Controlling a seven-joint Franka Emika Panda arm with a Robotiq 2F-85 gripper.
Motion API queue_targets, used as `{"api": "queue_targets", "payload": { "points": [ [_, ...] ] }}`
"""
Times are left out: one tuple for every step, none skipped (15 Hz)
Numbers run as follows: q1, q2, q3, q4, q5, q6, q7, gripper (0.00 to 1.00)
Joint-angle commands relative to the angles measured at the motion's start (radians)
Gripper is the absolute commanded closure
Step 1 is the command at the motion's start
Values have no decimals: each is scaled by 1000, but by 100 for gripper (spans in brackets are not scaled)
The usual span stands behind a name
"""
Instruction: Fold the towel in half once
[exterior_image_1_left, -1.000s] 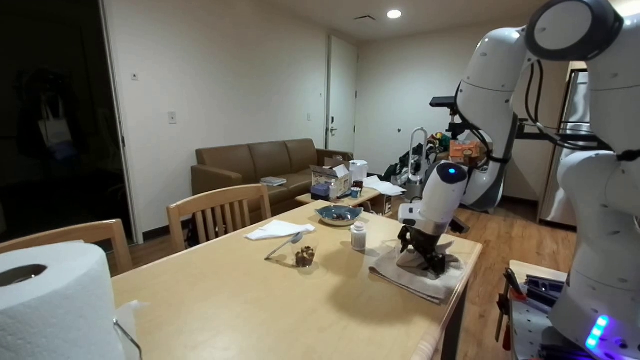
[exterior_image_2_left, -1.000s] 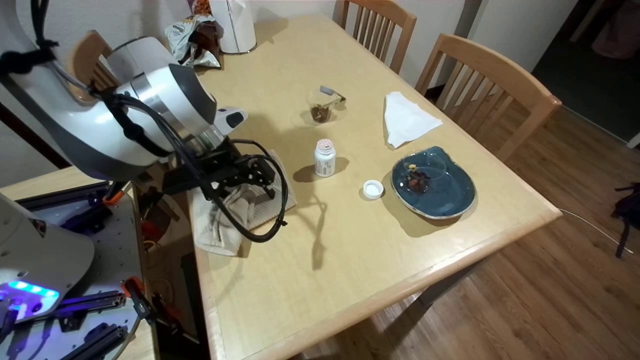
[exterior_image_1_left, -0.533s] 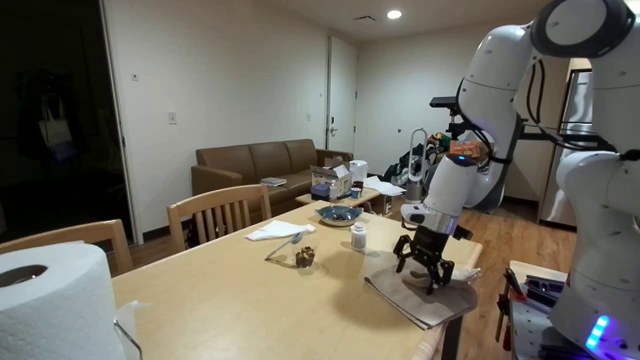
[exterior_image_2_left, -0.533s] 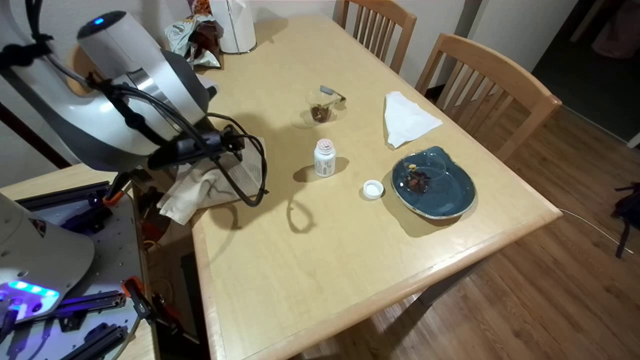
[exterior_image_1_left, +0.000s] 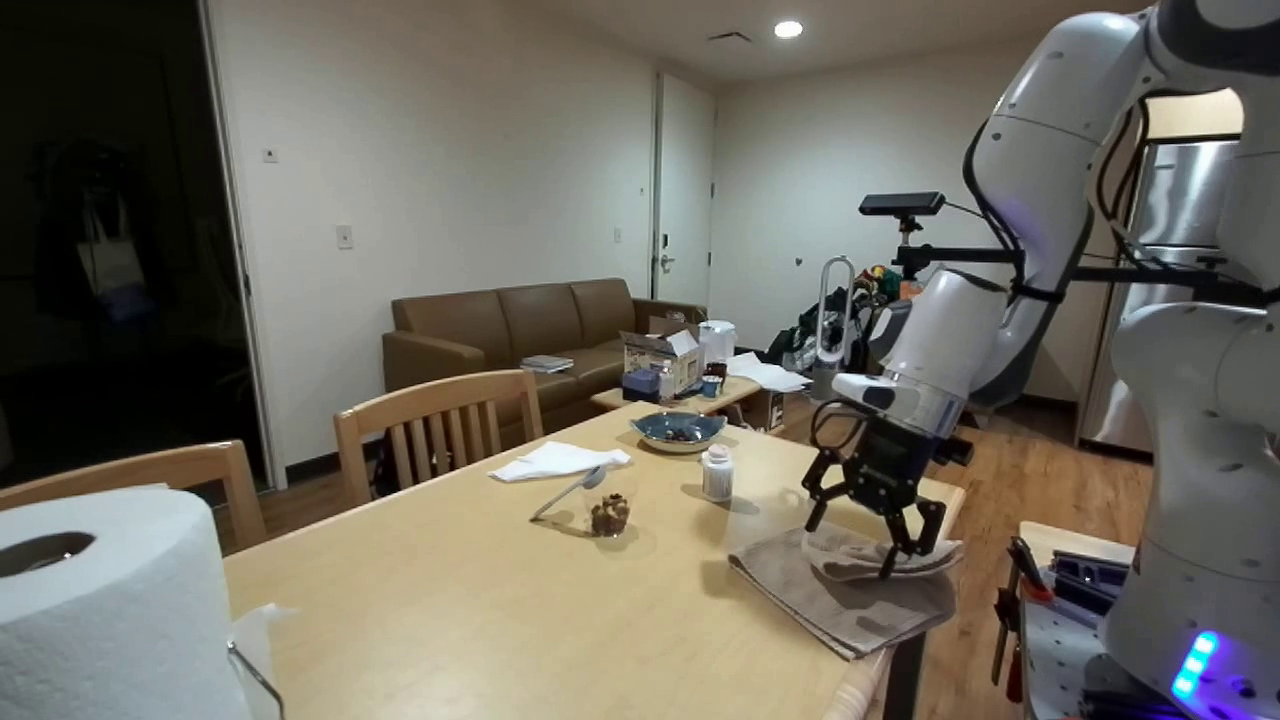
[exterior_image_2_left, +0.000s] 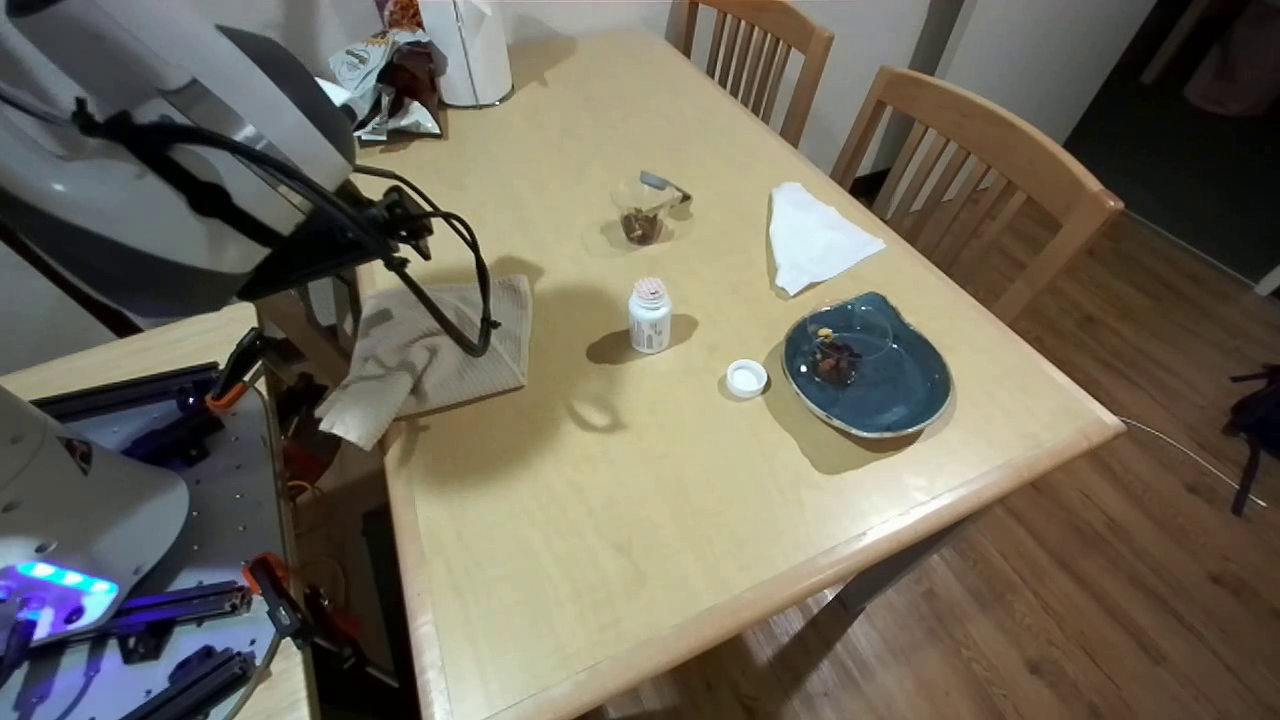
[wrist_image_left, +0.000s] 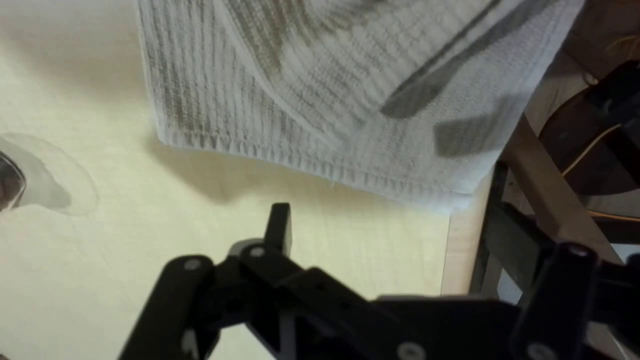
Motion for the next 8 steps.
{"api": "queue_targets", "payload": {
  "points": [
    [-1,-17,0,-8,-5,-1,2,0],
    [-1,-28,0,-12,-9,-2,4,0],
    [-1,-32,0,-13,-11,-2,6,0],
    [-1,-32,0,-13,-11,-2,7,0],
    [-1,-32,0,-13,-11,-2,8,0],
    [-1,-32,0,-13,-11,-2,8,0],
    [-1,-32,0,-13,-11,-2,8,0],
    [-1,-32,0,-13,-11,-2,8,0]
  ]
}}
